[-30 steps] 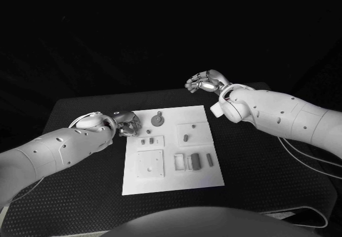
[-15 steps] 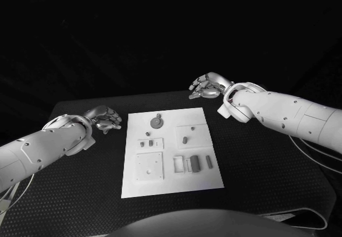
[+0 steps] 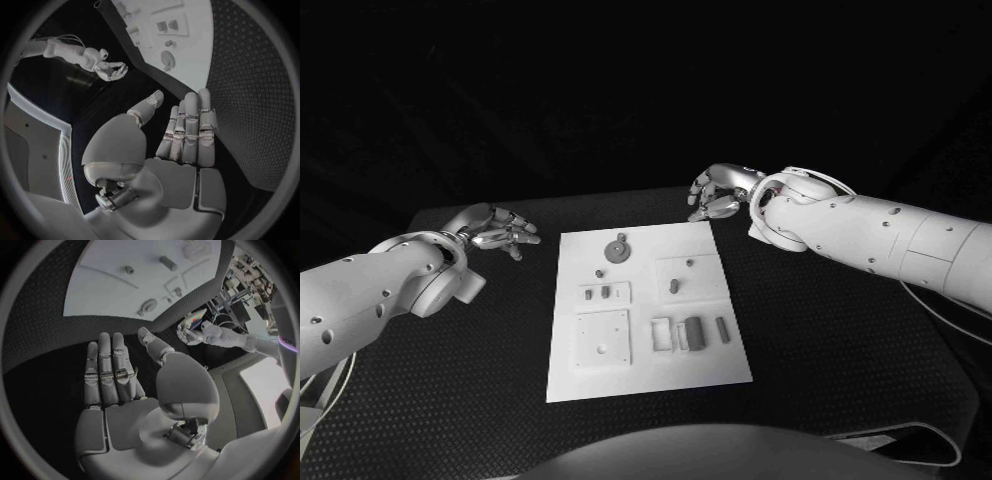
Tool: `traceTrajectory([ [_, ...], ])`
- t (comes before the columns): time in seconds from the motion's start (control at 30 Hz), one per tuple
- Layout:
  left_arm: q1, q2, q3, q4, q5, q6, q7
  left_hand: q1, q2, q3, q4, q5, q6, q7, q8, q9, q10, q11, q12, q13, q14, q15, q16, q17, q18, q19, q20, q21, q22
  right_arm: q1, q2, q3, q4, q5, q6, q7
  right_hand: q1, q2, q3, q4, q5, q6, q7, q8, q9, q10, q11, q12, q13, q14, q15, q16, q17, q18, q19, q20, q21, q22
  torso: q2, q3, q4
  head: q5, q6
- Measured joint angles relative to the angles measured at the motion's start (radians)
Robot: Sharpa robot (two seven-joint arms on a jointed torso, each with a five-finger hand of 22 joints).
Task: Assemble the parts on the task board
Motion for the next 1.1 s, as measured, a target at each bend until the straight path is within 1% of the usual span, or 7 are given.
traceTrajectory([
  [0.07,0.001,-0.009,0.000,0.011,0.041,0.014,0.000,-0.004,-0.004,0.000,0.000,0.000,-0.011,-0.001,0.000,0.000,-0.016,0.016,-0.003,-0.005,-0.043,0.014,-0.065,-0.026,0.006,-0.049,0.014,-0.046,-0.033,-0.004,0.002,-0.009,0.000,-0.037,0.005,-0.016,0.000,0.000,-0.003,0.002,0.000,0.005,-0.005,0.000,0.002,0.023,-0.006,0.024,0.023,0.028,-0.011,0.026,0.025,0.000,0.029,-0.008,0.013,0.006,-0.005,-0.0007,0.0007,0.003,-0.001],
  [0.13,0.001,-0.017,0.000,0.027,0.102,0.039,0.004,-0.008,0.000,0.000,0.000,0.000,-0.025,-0.003,0.000,0.000,-0.039,0.032,-0.004,-0.014,-0.093,0.046,-0.136,-0.053,0.006,-0.106,0.032,-0.098,-0.070,-0.009,0.005,-0.014,0.000,-0.072,0.013,-0.030,-0.005,-0.005,-0.009,0.001,0.000,0.009,-0.009,0.000,0.004,0.037,-0.017,0.061,0.067,0.050,-0.030,0.072,0.070,0.000,0.069,-0.022,0.032,0.015,-0.010,-0.0012,0.0007,0.005,-0.003],
  [0.2,0.001,-0.022,0.000,0.041,0.168,0.066,0.013,-0.008,0.000,-0.004,-0.004,0.000,-0.032,-0.010,0.000,0.000,-0.056,0.034,-0.004,-0.020,-0.124,0.068,-0.189,-0.068,-0.011,-0.138,0.048,-0.132,-0.099,-0.015,0.007,-0.014,0.005,-0.099,0.022,-0.040,-0.001,-0.010,-0.012,-0.002,0.000,0.018,-0.018,0.000,0.006,0.040,-0.022,0.119,0.140,0.062,-0.049,0.137,0.132,0.000,0.115,-0.040,0.053,0.027,-0.014,-0.0017,0.0001,0.007,-0.005],
  [0.33,0.001,-0.019,0.000,0.052,0.251,0.100,0.033,-0.009,0.007,-0.007,-0.007,0.000,-0.035,-0.006,0.000,0.002,-0.059,0.033,-0.004,-0.024,-0.127,0.071,-0.219,-0.071,-0.016,-0.145,0.054,-0.140,-0.120,-0.018,0.011,-0.019,0.011,-0.135,0.042,-0.056,-0.005,-0.013,-0.018,0.001,0.000,0.022,-0.022,-0.010,0.008,-0.021,-0.027,0.225,0.307,0.048,-0.078,0.233,0.227,0.000,0.156,-0.061,0.071,0.044,-0.020,-0.0022,-0.0025,0.008,-0.008],
  [0.4,0.001,-0.016,0.000,0.052,0.273,0.110,0.042,-0.006,0.009,-0.007,-0.007,0.000,-0.035,-0.006,0.000,0.002,-0.059,0.033,-0.004,-0.024,-0.124,0.074,-0.219,-0.071,-0.017,-0.145,0.054,-0.140,-0.122,-0.021,0.011,-0.022,0.012,-0.147,0.051,-0.063,-0.005,-0.013,-0.014,0.004,0.000,0.021,-0.022,-0.016,0.008,-0.061,-0.024,0.234,0.347,0.035,-0.076,0.245,0.243,0.000,0.157,-0.061,0.071,0.044,-0.022,-0.0023,-0.0035,0.008,-0.009],
  [0.53,0.001,-0.013,0.000,0.052,0.302,0.129,0.054,-0.007,0.012,-0.010,-0.004,0.000,-0.035,-0.006,0.000,0.003,-0.059,0.033,-0.004,-0.025,-0.123,0.074,-0.226,-0.071,-0.017,-0.145,0.054,-0.140,-0.127,-0.027,0.010,-0.025,0.017,-0.165,0.068,-0.075,-0.009,-0.009,0.014,0.002,0.000,0.002,0.001,-0.032,0.005,-0.159,0.007,0.114,0.303,0.000,-0.060,0.208,0.225,0.000,0.121,-0.055,0.054,0.044,-0.027,-0.0024,-0.0051,0.011,-0.011],
  [1.1,0.001,-0.012,0.000,0.053,0.324,0.165,0.078,-0.007,0.020,-0.018,-0.007,0.000,-0.035,-0.006,0.004,0.005,-0.059,0.033,-0.004,-0.027,-0.114,0.076,-0.231,-0.066,-0.019,-0.145,0.054,-0.140,-0.138,-0.061,0.035,-0.059,0.007,-0.211,0.090,-0.086,0.028,0.012,0.032,-0.002,0.000,0.009,0.010,-0.040,-0.015,-0.151,0.039,-0.132,0.115,0.053,-0.046,0.204,0.210,0.000,0.145,-0.060,0.073,0.044,-0.028,-0.0012,-0.0052,0.016,-0.015],
])
